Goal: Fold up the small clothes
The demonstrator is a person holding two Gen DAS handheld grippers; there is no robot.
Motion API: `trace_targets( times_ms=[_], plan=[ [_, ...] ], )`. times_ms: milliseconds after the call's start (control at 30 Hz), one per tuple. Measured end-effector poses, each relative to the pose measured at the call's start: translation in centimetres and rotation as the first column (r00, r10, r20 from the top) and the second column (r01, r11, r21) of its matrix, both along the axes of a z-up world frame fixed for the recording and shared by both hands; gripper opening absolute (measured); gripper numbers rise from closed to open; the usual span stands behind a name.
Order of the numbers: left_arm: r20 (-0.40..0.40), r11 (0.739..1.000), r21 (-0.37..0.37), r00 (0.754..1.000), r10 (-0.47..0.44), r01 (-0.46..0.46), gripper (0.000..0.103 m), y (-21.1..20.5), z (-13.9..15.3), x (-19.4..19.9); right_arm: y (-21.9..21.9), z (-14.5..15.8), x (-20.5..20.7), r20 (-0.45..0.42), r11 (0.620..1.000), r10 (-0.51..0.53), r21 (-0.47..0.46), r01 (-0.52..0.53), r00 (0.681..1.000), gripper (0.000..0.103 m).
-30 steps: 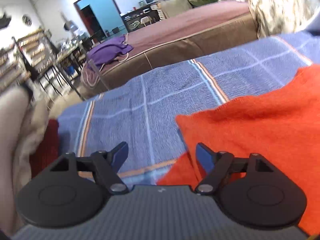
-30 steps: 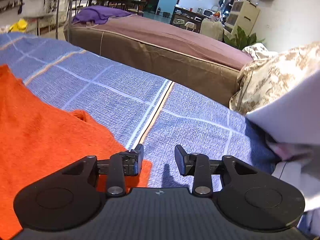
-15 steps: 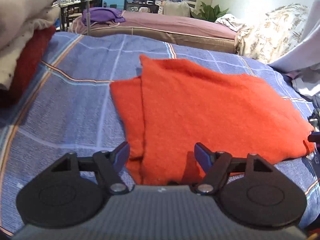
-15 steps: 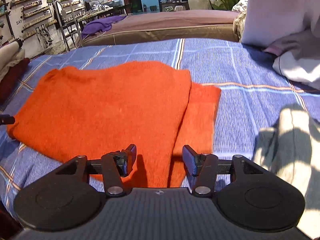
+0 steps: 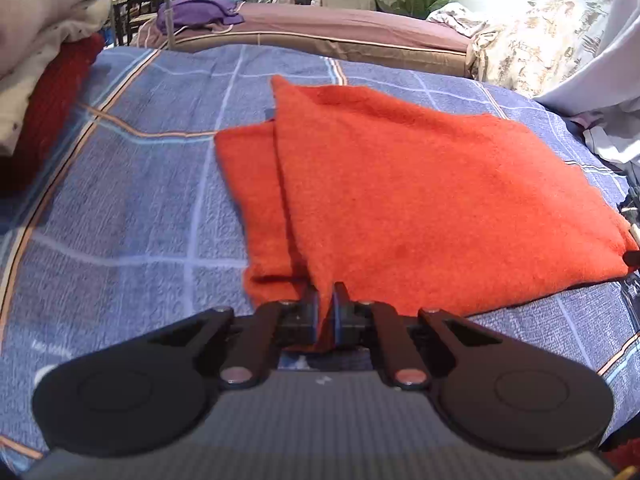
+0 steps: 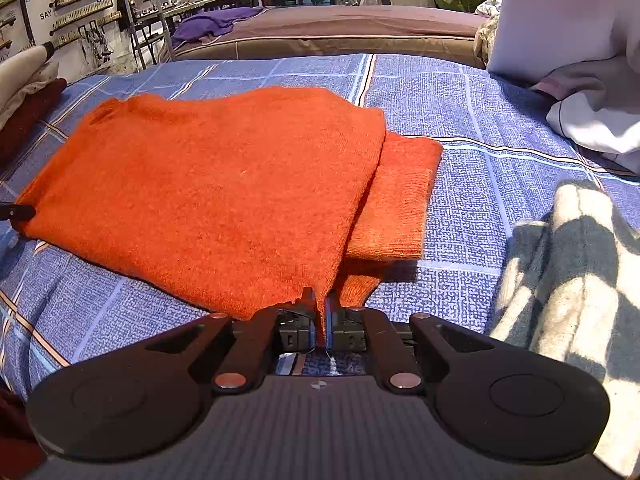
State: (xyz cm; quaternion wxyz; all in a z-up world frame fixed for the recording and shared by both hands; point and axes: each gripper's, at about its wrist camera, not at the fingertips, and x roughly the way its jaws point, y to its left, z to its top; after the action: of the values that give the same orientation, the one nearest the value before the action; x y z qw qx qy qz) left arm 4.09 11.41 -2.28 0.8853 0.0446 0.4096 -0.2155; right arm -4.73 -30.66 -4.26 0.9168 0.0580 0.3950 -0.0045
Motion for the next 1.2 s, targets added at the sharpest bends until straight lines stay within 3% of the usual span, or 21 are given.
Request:
trace_targets(
  times_ms=[200, 333, 367, 433, 500, 567, 633, 700, 767, 800, 867, 933, 967, 1100, 1200],
  plan=[
    [0.022, 0.999, 0.054, 1.0, -0.006, 0.005, 0.007, 0.3, -1.0, -0.6, 0.5, -1.8, -0.1, -0.054, 1.0, 0.001, -0.012, -0.001, 0.999, 0.007],
    [0.068, 0.987, 0.16, 0.997, -0.044, 0.032, 0.016, -0.8, -0.6, -1.3, 1.8, -2.2, 0.2, -0.041, 0.994, 0.01, -0.112, -0.015, 0.999, 0.009],
    [0.079, 0.982, 0.185, 0.996, -0.051, 0.036, 0.018, -1.0, -0.5, -1.5, 2.1, -2.1, 0.2, -0.04, 0.991, 0.013, -0.133, -0.018, 0.999, 0.02],
    [0.102, 0.97, 0.244, 0.993, -0.052, 0.025, 0.037, -1.5, 0.0, -1.9, 2.3, -1.9, 0.1, -0.038, 0.984, 0.011, -0.175, -0.018, 0.999, 0.037],
    [0.137, 0.955, 0.298, 0.99, -0.04, -0.003, 0.056, -2.1, 0.9, -2.6, 1.9, -1.5, -0.3, -0.033, 0.982, -0.008, -0.187, 0.002, 0.999, 0.061],
    [0.183, 0.95, 0.312, 0.981, -0.069, 0.009, 0.062, -3.0, 2.3, -3.6, 1.1, -0.8, -0.9, -0.01, 0.987, -0.036, -0.157, 0.034, 0.999, 0.064],
    [0.216, 0.944, 0.322, 0.964, -0.152, 0.076, 0.073, -5.1, 3.4, -4.9, 0.0, 0.0, -1.4, 0.015, 0.993, -0.069, -0.094, 0.07, 0.998, 0.068],
    [0.215, 0.918, 0.348, 0.937, -0.274, 0.189, 0.076, -8.2, 3.8, -6.3, -1.1, 0.8, -1.4, 0.029, 0.995, -0.102, -0.018, 0.102, 0.994, 0.091],
    [0.215, 0.869, 0.385, 0.885, -0.413, 0.312, 0.076, -12.0, 3.2, -8.1, -1.9, 1.4, -1.2, 0.044, 0.991, -0.132, 0.038, 0.131, 0.99, 0.095],
    [0.22, 0.83, 0.42, 0.846, -0.486, 0.368, 0.076, -14.2, 2.5, -9.2, -2.2, 1.7, -1.2, 0.056, 0.988, -0.146, 0.063, 0.142, 0.988, 0.095],
    [0.231, 0.731, 0.515, 0.749, -0.621, 0.447, 0.073, -18.3, 1.0, -11.3, -2.6, 2.0, -1.0, 0.069, 0.982, -0.168, 0.098, 0.161, 0.983, 0.095],
    [0.244, 0.621, 0.605, 0.626, -0.741, 0.499, 0.069, -22.3, -0.7, -13.6, -2.9, 2.1, -1.0, 0.078, 0.976, -0.193, 0.121, 0.183, 0.978, 0.096],
    [0.24, 0.581, 0.63, 0.582, -0.777, 0.516, 0.067, -23.9, -1.3, -14.4, -3.1, 2.1, -1.1, 0.077, 0.973, -0.202, 0.129, 0.191, 0.976, 0.098],
    [0.209, 0.461, 0.678, 0.451, -0.868, 0.573, 0.048, -29.5, -3.9, -16.3, -3.5, 1.7, -2.0, 0.068, 0.966, -0.217, 0.156, 0.205, 0.974, 0.103],
    [0.214, 0.398, 0.744, 0.374, -0.903, 0.536, 0.036, -32.8, -5.8, -17.1, -4.2, 1.7, -2.4, 0.066, 0.963, -0.232, 0.154, 0.219, 0.971, 0.103]
  ],
)
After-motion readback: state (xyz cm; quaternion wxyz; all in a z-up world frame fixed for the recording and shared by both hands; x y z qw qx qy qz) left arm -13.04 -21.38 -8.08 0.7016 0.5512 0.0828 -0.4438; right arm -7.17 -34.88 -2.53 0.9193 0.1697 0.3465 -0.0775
